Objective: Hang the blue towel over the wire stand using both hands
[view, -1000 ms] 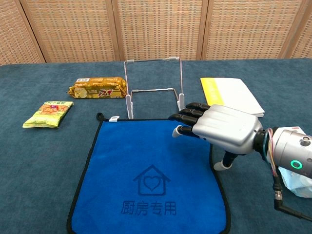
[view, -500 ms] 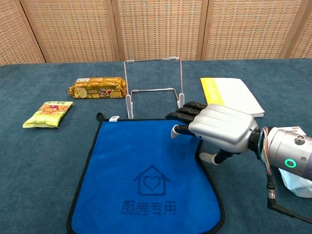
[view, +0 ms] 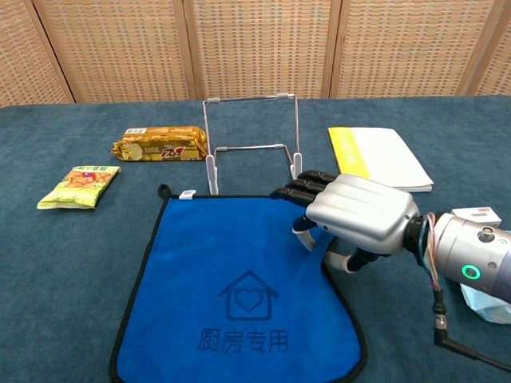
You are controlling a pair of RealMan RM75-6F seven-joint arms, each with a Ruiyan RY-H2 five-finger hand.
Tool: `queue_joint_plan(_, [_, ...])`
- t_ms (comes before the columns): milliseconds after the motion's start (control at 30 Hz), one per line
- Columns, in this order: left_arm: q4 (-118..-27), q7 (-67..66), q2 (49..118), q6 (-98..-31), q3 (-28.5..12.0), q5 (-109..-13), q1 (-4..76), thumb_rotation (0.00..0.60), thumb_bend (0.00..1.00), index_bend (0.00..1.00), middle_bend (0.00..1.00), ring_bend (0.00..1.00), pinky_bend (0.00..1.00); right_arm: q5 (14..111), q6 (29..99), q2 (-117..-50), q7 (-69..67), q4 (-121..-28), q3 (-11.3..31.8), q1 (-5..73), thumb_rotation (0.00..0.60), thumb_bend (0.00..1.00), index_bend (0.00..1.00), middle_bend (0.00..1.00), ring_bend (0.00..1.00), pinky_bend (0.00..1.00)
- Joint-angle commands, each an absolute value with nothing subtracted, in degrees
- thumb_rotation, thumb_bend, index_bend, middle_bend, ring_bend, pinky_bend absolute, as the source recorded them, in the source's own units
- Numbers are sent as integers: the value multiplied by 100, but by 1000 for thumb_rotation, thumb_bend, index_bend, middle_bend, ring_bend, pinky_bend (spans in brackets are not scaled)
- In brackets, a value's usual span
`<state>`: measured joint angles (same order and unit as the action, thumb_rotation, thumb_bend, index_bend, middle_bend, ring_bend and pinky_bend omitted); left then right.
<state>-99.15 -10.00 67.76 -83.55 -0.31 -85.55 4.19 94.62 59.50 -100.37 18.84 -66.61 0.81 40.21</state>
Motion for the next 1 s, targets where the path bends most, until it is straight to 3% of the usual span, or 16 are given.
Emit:
queue_joint_plan(33, [-9911, -1001, 6778, -8345, -34, -8547, 425, 600, 0, 0, 0, 0, 0, 9462, 5964, -10053, 1851, -6643, 76, 4021, 600, 439, 596, 58, 0, 20])
queue_joint_plan(200, [-9803, -1000, 6856, -8314, -69, -8646, 509, 600, 0, 0, 0, 0, 0, 9461, 5969, -10058, 1781, -6657, 69, 4040, 600, 440, 661, 58, 0, 20])
queue_joint_plan(533, [-8080, -818, 7392, -7815, 15, -10674, 1809, 600, 0, 15, 0, 0, 0, 9393, 5921, -9916, 1897, -6860, 154, 4118, 600, 443, 674, 58, 0, 20])
queue_joint_plan(700, [-6903, -541, 7913, -7975, 12, -11354, 2382, 600, 0, 113, 0, 0, 0, 9319, 5918, -9836, 1935, -6981, 213, 4130, 600, 450, 680, 58, 0, 20])
queue_joint_plan(1000, [-4591, 300, 9168, -8834, 200, -12076, 3108, 600, 0, 133, 0, 0, 0, 9332, 5938, -9749, 1976, -7101, 222, 4170, 600, 455, 680, 58, 0, 33])
